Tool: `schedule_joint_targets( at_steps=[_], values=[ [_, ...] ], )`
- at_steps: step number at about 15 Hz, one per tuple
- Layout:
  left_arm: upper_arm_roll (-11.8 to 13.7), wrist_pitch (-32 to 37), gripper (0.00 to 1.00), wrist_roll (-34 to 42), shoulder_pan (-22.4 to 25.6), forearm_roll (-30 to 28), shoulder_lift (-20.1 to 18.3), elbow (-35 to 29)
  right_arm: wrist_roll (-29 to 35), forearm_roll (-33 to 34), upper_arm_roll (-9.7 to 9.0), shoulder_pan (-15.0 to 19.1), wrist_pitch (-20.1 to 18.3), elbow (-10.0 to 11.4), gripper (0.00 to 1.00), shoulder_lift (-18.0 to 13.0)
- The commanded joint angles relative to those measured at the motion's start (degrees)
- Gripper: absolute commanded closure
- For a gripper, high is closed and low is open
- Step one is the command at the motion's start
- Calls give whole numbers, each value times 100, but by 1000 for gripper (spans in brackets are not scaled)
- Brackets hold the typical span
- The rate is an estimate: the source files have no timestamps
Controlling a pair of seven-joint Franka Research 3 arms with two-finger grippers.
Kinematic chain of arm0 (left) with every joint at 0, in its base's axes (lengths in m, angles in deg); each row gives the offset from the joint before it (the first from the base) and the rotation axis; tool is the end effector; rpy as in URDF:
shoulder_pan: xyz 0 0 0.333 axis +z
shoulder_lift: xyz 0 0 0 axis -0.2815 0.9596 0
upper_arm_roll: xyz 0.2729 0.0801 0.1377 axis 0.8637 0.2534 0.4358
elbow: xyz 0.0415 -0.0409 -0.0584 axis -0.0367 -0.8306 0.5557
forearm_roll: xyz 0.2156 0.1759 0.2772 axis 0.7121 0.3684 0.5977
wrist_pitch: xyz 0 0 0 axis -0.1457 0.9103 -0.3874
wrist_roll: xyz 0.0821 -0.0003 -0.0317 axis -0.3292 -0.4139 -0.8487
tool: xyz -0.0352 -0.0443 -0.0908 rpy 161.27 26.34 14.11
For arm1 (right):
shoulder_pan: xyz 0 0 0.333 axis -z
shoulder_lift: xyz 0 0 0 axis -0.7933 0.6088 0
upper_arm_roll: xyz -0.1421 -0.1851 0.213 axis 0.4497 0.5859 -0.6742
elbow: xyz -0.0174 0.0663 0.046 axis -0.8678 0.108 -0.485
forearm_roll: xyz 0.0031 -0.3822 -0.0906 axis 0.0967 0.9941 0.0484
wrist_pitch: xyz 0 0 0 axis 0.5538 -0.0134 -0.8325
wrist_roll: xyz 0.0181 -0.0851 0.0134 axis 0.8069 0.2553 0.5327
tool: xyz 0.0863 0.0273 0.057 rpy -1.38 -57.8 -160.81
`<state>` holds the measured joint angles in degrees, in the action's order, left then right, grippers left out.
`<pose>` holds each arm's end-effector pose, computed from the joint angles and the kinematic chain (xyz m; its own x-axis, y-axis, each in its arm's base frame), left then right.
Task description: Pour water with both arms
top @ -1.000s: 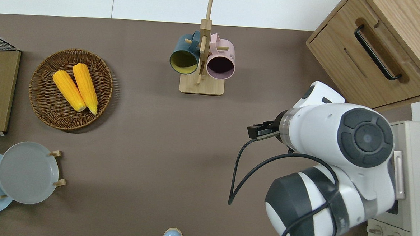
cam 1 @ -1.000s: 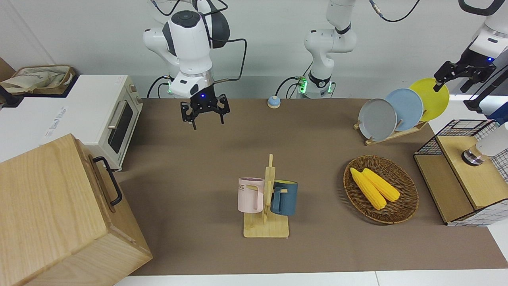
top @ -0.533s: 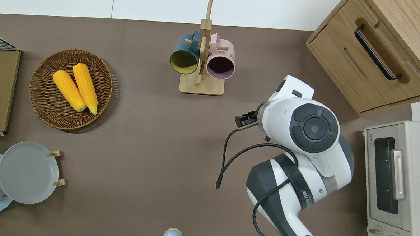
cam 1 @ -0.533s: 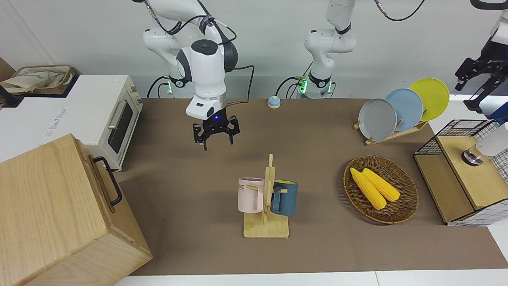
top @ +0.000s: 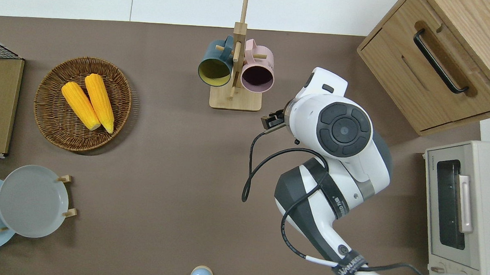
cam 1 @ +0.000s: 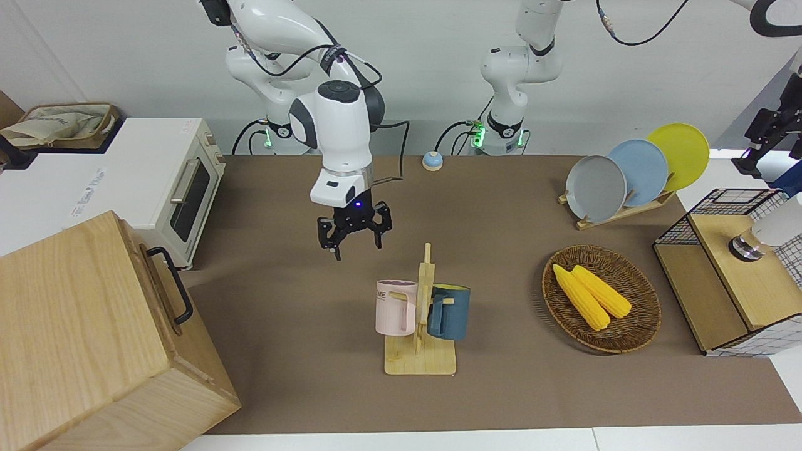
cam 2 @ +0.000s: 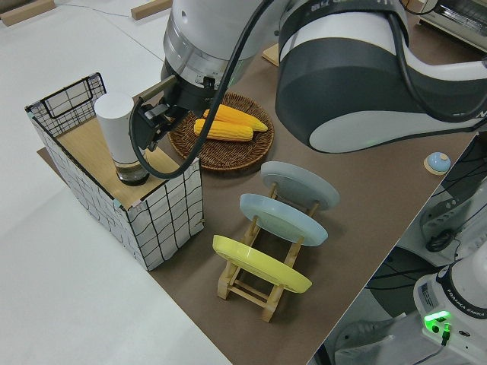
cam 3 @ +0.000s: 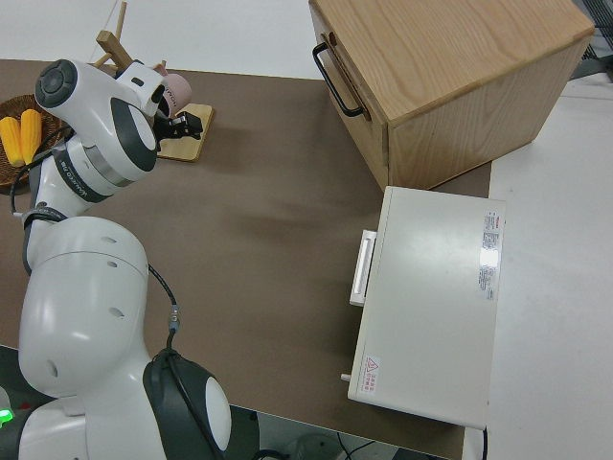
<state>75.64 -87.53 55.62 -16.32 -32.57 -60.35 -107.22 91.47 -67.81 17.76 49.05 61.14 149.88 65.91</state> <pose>0.4999 0.3455 0.6146 0.9178 0.0037 0.3971 0.0048 -1.0000 -0.0018 0.6161 0.2702 0.4586 0.8788 0.3586 0.3148 0.3477 -0.9331 0.0921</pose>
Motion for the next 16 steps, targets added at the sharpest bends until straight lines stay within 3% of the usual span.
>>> schedule_joint_targets(
  at_steps=[1, 2, 7, 10, 16],
  values=[
    [-8, -907, 9, 342, 6, -656, -39, -547, 136, 313, 17, -95, 42, -853, 38, 691],
    [-17, -1118, 9, 456, 6, -875, -4, -627, 136, 366, 34, -191, 42, -1047, 38, 841],
    [-17, -1515, 9, 1317, 156, -1966, 356, -654, 127, 559, 253, -332, 331, -1233, 101, 1061],
    [-17, -1664, 9, 1703, 173, -2388, 514, -689, 136, 630, 359, -446, 297, -1584, 151, 1237],
    [-87, -2148, 9, 2187, 173, -2827, 751, -865, 118, 630, 535, -648, 235, -2068, 419, 1483]
  ],
)
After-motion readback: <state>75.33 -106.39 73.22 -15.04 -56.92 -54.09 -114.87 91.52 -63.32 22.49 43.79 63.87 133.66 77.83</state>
